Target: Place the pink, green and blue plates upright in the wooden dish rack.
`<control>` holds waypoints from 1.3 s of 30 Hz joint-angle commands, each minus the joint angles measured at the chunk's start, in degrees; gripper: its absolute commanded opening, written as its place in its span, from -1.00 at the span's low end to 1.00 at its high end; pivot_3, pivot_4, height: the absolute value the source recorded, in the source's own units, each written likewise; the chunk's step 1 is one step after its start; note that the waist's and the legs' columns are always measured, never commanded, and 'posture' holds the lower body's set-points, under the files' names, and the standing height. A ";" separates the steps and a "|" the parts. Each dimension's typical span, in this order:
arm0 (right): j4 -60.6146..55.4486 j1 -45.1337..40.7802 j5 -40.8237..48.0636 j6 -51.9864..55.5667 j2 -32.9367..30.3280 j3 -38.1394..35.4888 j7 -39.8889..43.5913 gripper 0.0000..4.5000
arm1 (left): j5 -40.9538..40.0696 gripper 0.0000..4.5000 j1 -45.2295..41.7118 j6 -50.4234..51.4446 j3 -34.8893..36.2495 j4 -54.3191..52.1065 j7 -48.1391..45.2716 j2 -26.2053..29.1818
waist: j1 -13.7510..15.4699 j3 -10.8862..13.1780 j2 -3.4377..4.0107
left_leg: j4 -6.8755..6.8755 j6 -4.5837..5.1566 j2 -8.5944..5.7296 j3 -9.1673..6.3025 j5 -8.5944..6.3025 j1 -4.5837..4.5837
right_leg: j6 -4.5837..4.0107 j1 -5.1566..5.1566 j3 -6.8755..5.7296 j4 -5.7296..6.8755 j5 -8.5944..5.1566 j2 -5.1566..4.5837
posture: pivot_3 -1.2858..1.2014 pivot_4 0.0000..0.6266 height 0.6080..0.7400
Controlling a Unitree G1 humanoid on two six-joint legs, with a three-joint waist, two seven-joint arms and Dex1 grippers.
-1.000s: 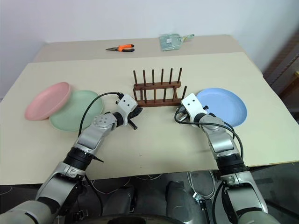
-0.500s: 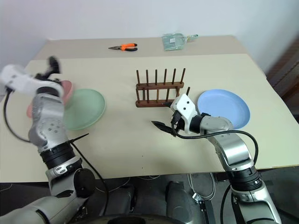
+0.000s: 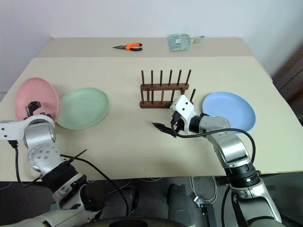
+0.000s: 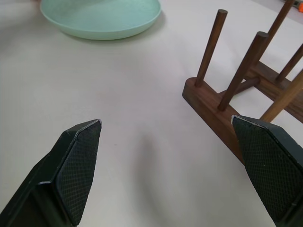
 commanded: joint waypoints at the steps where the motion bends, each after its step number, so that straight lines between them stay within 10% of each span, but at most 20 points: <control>1: -0.66 -0.71 -0.23 -1.66 0.58 -0.53 -0.47 1.00 | -2.82 0.99 -0.22 -1.92 -1.60 -0.81 0.91 0.66 | 0.07 0.00 0.00 | 0.00 0.00 -0.01 0.00 0.00 0.00 | 0.00 0.01 0.00 -0.01 0.00 -0.01 | 0.03 -0.52 1.00; 10: -1.04 0.10 -0.37 -2.01 0.14 -0.98 -0.54 1.00 | -1.30 0.99 -1.05 -1.36 -10.18 -6.20 4.99 1.58 | 0.00 0.00 0.00 | -0.01 0.00 -0.01 0.01 0.00 -0.01 | -0.01 0.01 0.01 -0.03 0.00 0.00 | 0.03 -0.52 1.00; 23: 3.37 -1.49 -1.03 -3.62 0.24 0.20 2.34 1.00 | -1.05 0.99 6.96 -3.22 -21.72 -24.04 28.68 -12.80 | 0.04 0.10 -0.17 | -0.06 -0.02 0.02 0.05 0.00 0.00 | -0.02 0.00 0.06 -0.08 0.01 0.02 | 0.03 -0.52 1.00; 39: 5.67 -2.03 -1.85 -5.27 2.16 0.48 1.62 1.00 | -8.26 0.99 10.99 -12.08 -11.21 -9.42 21.58 0.09 | 1.48 0.07 -0.14 | 0.00 -0.02 0.00 0.08 0.01 0.00 | -0.27 0.02 0.07 -0.10 -0.08 0.01 | 0.03 -0.52 1.00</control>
